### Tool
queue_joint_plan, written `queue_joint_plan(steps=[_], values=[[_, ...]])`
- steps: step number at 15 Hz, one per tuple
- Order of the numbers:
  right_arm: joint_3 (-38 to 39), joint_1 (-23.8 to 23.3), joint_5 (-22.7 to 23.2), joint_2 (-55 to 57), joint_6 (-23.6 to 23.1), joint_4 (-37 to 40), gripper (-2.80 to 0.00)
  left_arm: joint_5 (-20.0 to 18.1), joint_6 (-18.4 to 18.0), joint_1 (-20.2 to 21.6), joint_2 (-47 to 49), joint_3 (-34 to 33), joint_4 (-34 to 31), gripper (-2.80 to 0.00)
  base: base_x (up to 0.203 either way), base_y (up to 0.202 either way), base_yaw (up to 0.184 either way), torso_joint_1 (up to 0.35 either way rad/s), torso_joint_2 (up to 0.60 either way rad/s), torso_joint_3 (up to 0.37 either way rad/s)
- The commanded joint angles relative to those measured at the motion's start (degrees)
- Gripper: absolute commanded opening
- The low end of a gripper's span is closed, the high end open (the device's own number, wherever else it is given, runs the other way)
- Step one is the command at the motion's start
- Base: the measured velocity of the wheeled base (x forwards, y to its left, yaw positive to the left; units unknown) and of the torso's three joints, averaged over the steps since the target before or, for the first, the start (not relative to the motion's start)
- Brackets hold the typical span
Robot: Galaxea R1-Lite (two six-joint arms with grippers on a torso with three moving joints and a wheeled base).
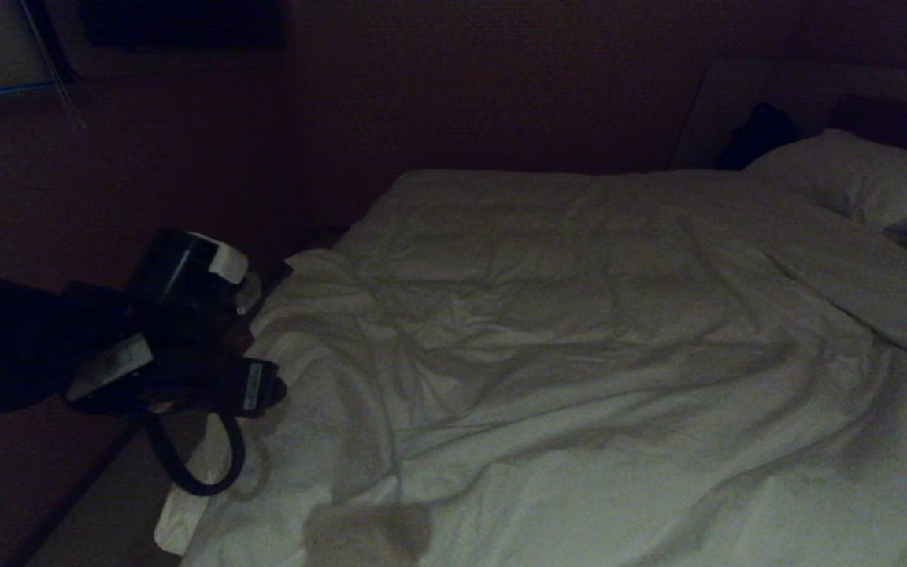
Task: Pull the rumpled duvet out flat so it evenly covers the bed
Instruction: Flatten the corners of the folded blanket
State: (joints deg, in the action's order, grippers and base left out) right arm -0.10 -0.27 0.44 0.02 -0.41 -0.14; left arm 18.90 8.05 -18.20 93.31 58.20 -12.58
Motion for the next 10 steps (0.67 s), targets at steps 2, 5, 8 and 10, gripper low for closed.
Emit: queue_joint_plan(steps=[2,5,8,10], values=[[0.0,0.0,0.0,0.1,0.0,0.0,-2.8,1.4,4.2,1.4,7.1,3.3,1.3,0.0,0.0,0.0,0.0,0.0,0.0,0.0],[0.0,0.0,0.0,0.1,0.0,0.0,-2.8,1.1,5.7,3.5,7.0,5.3,1.3,-2.8,0.0,0.0,0.0,0.0,0.0,0.0],[0.0,0.0,0.0,0.1,0.0,0.0,-2.8,0.7,6.3,6.9,6.9,7.8,1.1,-2.8,0.0,0.0,0.0,0.0,0.0,0.0],[0.0,0.0,0.0,0.1,0.0,0.0,-2.8,0.7,6.2,10.2,6.6,9.6,1.0,-2.8,0.0,0.0,0.0,0.0,0.0,0.0]])
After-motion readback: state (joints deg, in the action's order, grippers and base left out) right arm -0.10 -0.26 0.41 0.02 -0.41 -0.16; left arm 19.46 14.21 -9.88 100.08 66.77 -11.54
